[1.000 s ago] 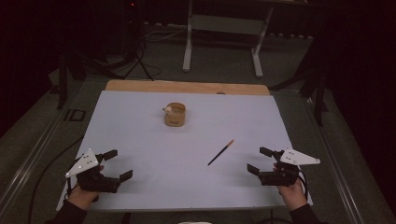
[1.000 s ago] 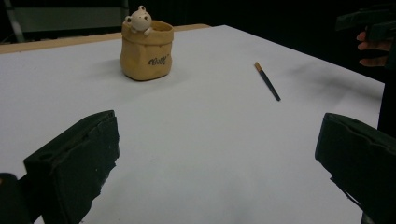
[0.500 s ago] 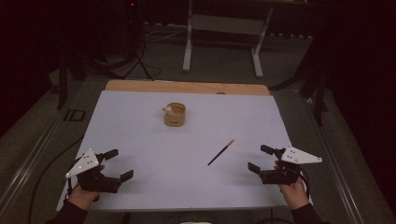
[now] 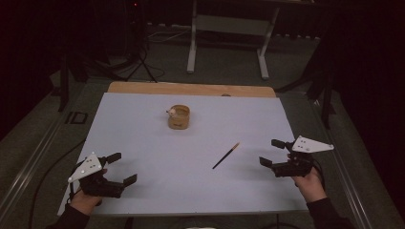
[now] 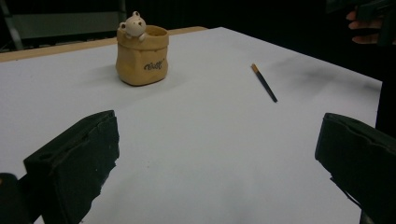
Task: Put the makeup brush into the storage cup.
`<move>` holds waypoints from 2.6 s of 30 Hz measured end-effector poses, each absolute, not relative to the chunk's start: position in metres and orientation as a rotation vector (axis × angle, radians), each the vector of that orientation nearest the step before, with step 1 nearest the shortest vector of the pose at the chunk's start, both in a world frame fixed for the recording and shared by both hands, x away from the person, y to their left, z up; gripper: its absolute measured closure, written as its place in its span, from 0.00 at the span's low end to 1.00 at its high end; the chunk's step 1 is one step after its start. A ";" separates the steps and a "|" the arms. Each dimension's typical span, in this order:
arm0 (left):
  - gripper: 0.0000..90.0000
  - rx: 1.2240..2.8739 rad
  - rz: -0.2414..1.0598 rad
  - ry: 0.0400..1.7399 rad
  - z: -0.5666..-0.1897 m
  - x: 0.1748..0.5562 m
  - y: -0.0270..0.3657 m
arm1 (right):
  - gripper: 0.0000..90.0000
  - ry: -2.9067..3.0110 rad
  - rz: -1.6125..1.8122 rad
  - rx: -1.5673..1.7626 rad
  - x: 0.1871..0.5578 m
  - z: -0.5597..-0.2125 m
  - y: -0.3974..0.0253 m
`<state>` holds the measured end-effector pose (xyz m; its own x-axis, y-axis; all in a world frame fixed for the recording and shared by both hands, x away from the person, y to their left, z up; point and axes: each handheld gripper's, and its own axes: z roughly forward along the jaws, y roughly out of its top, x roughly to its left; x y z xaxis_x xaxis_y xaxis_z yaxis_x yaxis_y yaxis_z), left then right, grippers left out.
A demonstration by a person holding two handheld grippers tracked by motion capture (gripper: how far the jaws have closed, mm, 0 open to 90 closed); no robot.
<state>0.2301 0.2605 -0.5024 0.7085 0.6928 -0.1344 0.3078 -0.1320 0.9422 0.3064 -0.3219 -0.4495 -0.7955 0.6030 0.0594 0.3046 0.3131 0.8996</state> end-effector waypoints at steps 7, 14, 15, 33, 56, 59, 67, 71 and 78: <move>0.01 1.726 0.401 0.805 -0.503 0.230 0.260 | 0.14 2.364 1.420 0.814 0.328 -0.456 -0.329; 0.01 1.731 0.397 0.804 -0.503 0.231 0.260 | 0.15 2.476 1.370 0.772 0.347 -0.470 -0.331; 0.01 1.731 0.396 0.804 -0.503 0.231 0.260 | 0.15 2.491 1.365 0.763 0.350 -0.472 -0.331; 0.01 1.739 0.400 0.803 -0.503 0.230 0.259 | 0.16 2.844 1.090 0.602 0.390 -0.491 -0.314; 0.01 1.745 0.401 0.801 -0.503 0.229 0.260 | 0.17 3.026 0.898 0.345 0.433 -0.482 -0.277; 0.01 1.746 0.401 0.801 -0.503 0.229 0.260 | 0.17 3.048 0.806 0.263 0.437 -0.482 -0.270; 0.01 1.743 0.399 0.803 -0.503 0.228 0.260 | 0.16 3.057 0.701 0.160 0.439 -0.483 -0.258; 0.01 1.743 0.397 0.803 -0.504 0.228 0.260 | 0.16 3.041 0.678 0.075 0.440 -0.480 -0.250; 0.01 1.739 0.395 0.804 -0.504 0.228 0.261 | 0.19 3.056 0.590 -0.062 0.442 -0.477 -0.234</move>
<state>0.2282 0.2607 -0.5036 0.7116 0.6897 -0.1341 0.3159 -0.1435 0.9379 0.4417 -0.2344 -0.4768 -0.9988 -0.0336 -0.0359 -0.0445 0.9274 0.3714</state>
